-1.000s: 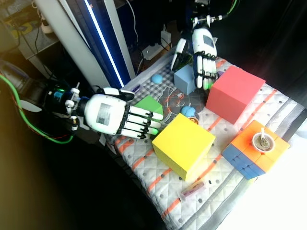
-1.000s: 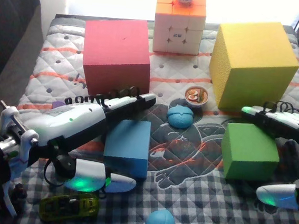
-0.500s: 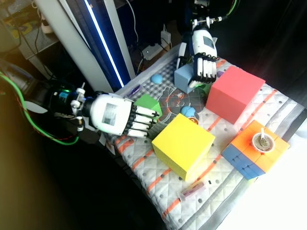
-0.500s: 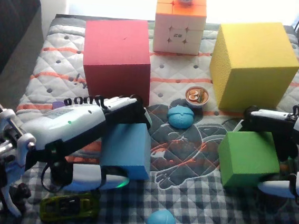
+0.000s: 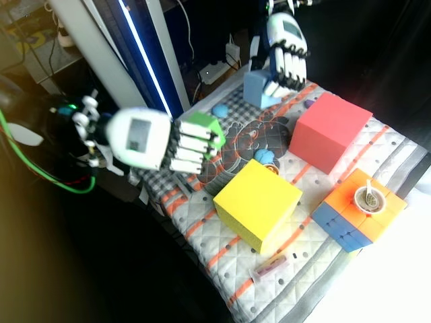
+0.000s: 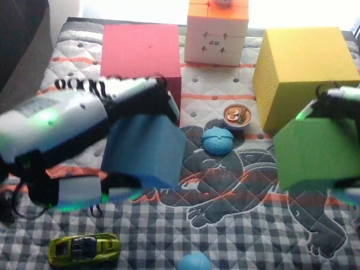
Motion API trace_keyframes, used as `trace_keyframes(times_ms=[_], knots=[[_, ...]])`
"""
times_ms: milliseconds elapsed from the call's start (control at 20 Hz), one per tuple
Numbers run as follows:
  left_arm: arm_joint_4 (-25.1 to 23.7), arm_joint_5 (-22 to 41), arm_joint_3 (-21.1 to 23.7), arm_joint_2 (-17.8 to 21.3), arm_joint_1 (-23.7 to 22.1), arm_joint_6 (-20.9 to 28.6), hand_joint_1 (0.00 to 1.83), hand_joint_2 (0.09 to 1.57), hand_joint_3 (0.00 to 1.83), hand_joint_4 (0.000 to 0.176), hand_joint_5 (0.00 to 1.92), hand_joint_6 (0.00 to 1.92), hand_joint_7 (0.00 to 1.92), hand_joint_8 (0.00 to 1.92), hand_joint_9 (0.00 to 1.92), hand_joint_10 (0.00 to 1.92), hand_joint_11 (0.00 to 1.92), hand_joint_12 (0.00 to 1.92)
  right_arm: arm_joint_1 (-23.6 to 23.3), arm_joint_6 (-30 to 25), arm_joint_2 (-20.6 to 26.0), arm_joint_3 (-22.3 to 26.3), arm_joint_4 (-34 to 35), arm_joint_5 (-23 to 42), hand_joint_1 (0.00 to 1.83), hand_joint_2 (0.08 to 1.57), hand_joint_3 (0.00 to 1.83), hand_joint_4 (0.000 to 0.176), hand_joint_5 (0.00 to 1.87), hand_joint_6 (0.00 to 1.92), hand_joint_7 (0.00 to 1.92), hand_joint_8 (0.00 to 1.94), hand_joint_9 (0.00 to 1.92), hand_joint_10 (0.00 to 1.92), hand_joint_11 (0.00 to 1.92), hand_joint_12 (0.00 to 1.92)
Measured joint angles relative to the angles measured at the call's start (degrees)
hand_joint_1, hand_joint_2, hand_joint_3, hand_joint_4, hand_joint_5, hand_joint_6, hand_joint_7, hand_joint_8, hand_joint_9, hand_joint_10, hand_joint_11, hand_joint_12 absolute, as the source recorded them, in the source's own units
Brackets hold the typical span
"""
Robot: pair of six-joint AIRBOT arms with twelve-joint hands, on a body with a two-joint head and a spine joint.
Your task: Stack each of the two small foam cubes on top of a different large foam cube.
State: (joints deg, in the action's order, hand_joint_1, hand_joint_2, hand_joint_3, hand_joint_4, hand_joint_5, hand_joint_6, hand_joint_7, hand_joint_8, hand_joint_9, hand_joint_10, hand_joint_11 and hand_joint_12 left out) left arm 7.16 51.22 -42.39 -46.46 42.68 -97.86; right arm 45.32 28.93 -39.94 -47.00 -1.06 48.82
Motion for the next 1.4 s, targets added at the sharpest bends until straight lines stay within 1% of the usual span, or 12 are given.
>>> trace_keyframes(times_ms=[250, 300, 550, 650, 750, 800, 950, 1100, 1200, 1300, 1350, 1400], knots=[[0.9, -0.9, -1.8, 0.4, -4.8, 0.0, 1.31, 1.17, 0.0, 0.0, 0.22, 1.29, 0.21, 1.43, 0.4, 1.62, 0.39, 1.87, -3.3, -0.1, 0.1, -1.9, 1.1, 0.6, 1.14, 1.29, 0.0, 0.0, 0.59, 1.54, 0.77, 1.44, 0.7, 1.64, 0.7, 1.9], [0.8, -2.2, -2.6, 0.3, -6.8, 0.0, 1.28, 1.27, 0.01, 0.0, 0.22, 1.27, 0.52, 1.55, 0.37, 1.65, 0.38, 1.91, -4.1, 0.0, -0.1, -3.2, 2.8, 0.6, 1.15, 1.28, 0.0, 0.0, 0.58, 1.52, 0.78, 1.46, 0.75, 1.7, 0.8, 1.92], [2.3, -3.5, -4.9, -0.7, -9.9, 0.0, 1.3, 1.12, 0.0, 0.0, 0.17, 1.37, 0.19, 1.25, 0.32, 1.65, 0.38, 1.92, -8.1, 0.0, -1.5, -5.5, 4.0, -1.4, 1.15, 1.29, 0.0, 0.0, 0.58, 1.5, 0.78, 1.5, 0.77, 1.82, 0.86, 1.92], [4.2, -3.7, -5.2, -0.7, -11.9, -3.3, 1.22, 1.09, 0.0, 0.0, 0.3, 1.01, 0.38, 1.2, 0.69, 1.57, 0.75, 1.87, -10.5, 0.0, -2.4, -6.9, 3.8, -2.5, 1.16, 1.27, 0.0, 0.0, 0.59, 1.47, 0.81, 1.46, 0.85, 1.8, 0.93, 1.92], [6.0, -4.3, -5.7, -1.1, -13.9, -7.8, 1.29, 1.1, 0.0, 0.0, 0.23, 1.15, 0.26, 1.26, 0.45, 1.63, 0.55, 1.92, -13.5, 0.0, -3.3, -9.0, 4.0, -4.9, 1.16, 1.28, 0.0, 0.0, 0.58, 1.49, 0.8, 1.48, 0.84, 1.79, 0.92, 1.92], [6.7, -5.0, -6.3, -1.4, -14.6, -7.9, 1.31, 1.13, 0.01, 0.0, 0.14, 1.17, 0.19, 1.03, 0.27, 1.41, 0.27, 1.86, -14.5, 0.0, -3.4, -9.7, 4.3, -5.8, 1.15, 1.28, 0.0, 0.0, 0.59, 1.53, 0.78, 1.46, 0.75, 1.75, 0.82, 1.92], [9.3, -9.3, -9.9, -3.0, -18.6, -8.2, 1.33, 1.16, 0.0, 0.0, 0.23, 1.17, 0.23, 1.19, 0.33, 1.51, 0.32, 1.83, -17.9, 0.0, -4.1, -12.1, 4.9, -9.9, 1.12, 1.29, 0.0, 0.019, 0.65, 1.56, 0.66, 1.49, 0.62, 1.71, 0.72, 1.92], [13.4, -12.2, -12.9, -4.7, -20.5, -9.4, 1.59, 1.2, 0.0, 0.0, 0.18, 1.2, 0.25, 1.31, 0.62, 1.56, 0.42, 1.83, -19.7, 0.1, -6.4, -15.7, 6.9, -15.0, 1.14, 1.29, 0.0, 0.0, 0.59, 1.53, 0.75, 1.48, 0.69, 1.74, 0.75, 1.92], [16.3, -14.8, -14.7, -6.0, -21.0, -11.6, 1.34, 1.18, 0.0, 0.0, 0.17, 1.16, 0.24, 1.27, 0.42, 1.56, 0.45, 1.89, -20.8, 0.0, -8.2, -17.3, 7.2, -17.8, 1.14, 1.28, 0.0, 0.0, 0.57, 1.55, 0.78, 1.43, 0.62, 1.65, 0.61, 1.92], [17.6, -16.1, -16.0, -7.2, -21.0, -11.6, 1.29, 1.28, 0.0, 0.0, 0.21, 1.21, 0.61, 1.55, 0.71, 1.79, 0.92, 1.92, -21.0, 0.0, -9.2, -18.5, 7.5, -19.4, 1.12, 1.29, 0.0, 0.005, 0.6, 1.56, 0.73, 1.44, 0.49, 1.65, 0.47, 1.92], [19.1, -17.4, -17.4, -8.4, -21.0, -11.6, 1.19, 1.22, 0.0, 0.0, 0.2, 0.94, 0.25, 0.82, 0.35, 1.38, 0.46, 1.8, -21.4, 0.0, -10.1, -20.0, 8.2, -21.4, 1.12, 1.29, 0.0, 0.012, 0.61, 1.54, 0.71, 1.48, 0.48, 1.65, 0.49, 1.92], [19.4, -17.4, -17.5, -8.4, -21.0, -11.6, 1.19, 1.22, 0.0, 0.0, 0.2, 0.94, 0.25, 0.82, 0.35, 1.38, 0.46, 1.8, -21.6, 0.0, -10.1, -20.2, 8.3, -21.6, 1.12, 1.29, 0.0, 0.012, 0.61, 1.54, 0.71, 1.48, 0.48, 1.65, 0.49, 1.92]])
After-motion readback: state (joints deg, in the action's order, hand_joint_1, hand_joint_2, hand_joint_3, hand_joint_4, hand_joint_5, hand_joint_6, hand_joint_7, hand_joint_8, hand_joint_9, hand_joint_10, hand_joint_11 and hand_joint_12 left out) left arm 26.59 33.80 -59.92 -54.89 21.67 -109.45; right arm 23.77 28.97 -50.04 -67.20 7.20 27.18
